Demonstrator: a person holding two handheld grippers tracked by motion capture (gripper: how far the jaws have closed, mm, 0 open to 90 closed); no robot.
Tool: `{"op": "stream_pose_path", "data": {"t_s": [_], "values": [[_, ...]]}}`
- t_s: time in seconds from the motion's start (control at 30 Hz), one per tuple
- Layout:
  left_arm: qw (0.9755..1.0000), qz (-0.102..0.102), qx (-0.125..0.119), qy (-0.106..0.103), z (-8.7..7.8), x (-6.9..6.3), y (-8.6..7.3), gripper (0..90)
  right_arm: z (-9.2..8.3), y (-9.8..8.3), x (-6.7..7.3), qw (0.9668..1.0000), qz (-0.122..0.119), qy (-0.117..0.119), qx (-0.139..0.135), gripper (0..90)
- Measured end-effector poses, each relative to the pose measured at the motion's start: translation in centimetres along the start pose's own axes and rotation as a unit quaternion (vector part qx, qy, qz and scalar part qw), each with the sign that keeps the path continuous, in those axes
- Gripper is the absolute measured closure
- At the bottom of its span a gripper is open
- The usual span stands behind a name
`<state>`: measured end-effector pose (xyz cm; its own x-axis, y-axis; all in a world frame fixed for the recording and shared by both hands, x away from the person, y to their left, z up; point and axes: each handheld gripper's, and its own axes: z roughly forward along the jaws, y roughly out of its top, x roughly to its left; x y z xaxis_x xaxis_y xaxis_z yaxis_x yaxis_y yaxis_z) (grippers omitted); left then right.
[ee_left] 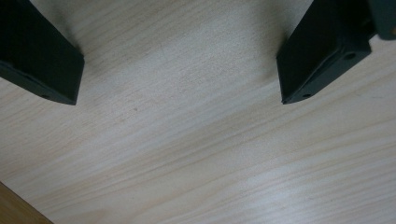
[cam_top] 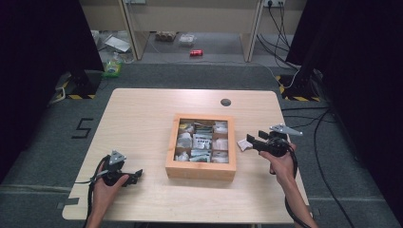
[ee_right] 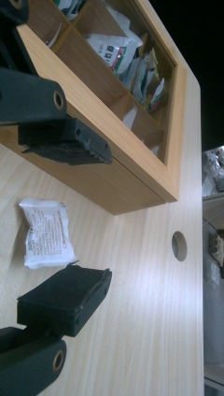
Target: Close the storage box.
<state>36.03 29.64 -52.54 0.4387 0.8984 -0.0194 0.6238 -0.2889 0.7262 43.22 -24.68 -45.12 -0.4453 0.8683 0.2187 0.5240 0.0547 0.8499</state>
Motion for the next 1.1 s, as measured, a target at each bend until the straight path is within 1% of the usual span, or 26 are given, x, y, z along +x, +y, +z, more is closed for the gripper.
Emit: {"op": "stream_pose_path", "data": {"t_s": [0.03,0.1,0.17,0.3,0.33,0.4,0.53,0.57,0.63,0.73,0.77,0.8,0.93,1.1], "values": [[1.0,0.0,0.0,0.0,0.0,0.0,0.0,0.0,0.0,0.0,0.0,1.0,0.0,0.0,0.0,37.3],[1.0,0.0,0.0,0.0,0.0,0.0,0.0,0.0,-0.2,0.0,-0.5,1.0,0.004,-0.006,0.001,35.7],[1.0,0.0,0.0,0.0,0.0,0.0,0.0,0.0,-0.2,0.0,-0.9,0.9998,0.014,-0.012,0.003,34.7],[1.0,0.0,0.0,0.0,0.0,0.0,0.0,0.0,-0.4,-0.1,-1.7,0.9995,0.025,-0.019,0.001,34.2],[1.0,0.0,0.0,0.0,0.0,0.0,0.0,0.0,-0.4,-0.1,-1.7,0.9995,0.025,-0.019,0.001,34.2],[1.0,0.0,0.0,0.0,0.0,0.0,0.0,0.0,-0.6,-0.1,-2.2,0.9992,0.032,-0.025,0.0,33.8],[1.0,0.0,0.0,0.0,0.0,0.0,0.0,0.0,-0.6,-0.4,-2.9,0.9988,0.036,-0.032,0.002,33.0],[1.0,0.0,0.0,0.0,0.0,0.0,0.0,0.0,-0.6,-0.4,-2.9,0.9988,0.036,-0.032,0.002,33.0],[1.0,0.0,0.0,0.0,0.0,0.0,0.0,0.0,-0.6,-0.6,-3.4,0.9985,0.037,-0.038,0.003,32.9],[1.0,0.0,0.0,0.0,0.0,0.0,0.0,0.0,-0.5,-0.7,-3.7,0.9983,0.04,-0.043,0.007,32.9],[1.0,0.0,0.0,0.0,0.0,0.0,0.0,0.0,-0.5,-0.8,-3.9,0.9981,0.041,-0.045,0.009,32.9],[1.0,0.0,0.0,0.0,0.0,0.0,0.0,0.0,-0.5,-0.9,-4.0,0.9978,0.046,-0.047,0.011,32.9],[1.0,0.0,0.0,0.0,0.0,0.0,0.0,0.0,-0.4,-1.2,-4.5,0.9976,0.046,-0.051,0.013,32.8],[1.0,0.0,0.0,0.0,0.0,0.0,0.0,0.0,-0.2,-1.6,-5.0,0.9968,0.051,-0.056,0.023,32.9]]}}
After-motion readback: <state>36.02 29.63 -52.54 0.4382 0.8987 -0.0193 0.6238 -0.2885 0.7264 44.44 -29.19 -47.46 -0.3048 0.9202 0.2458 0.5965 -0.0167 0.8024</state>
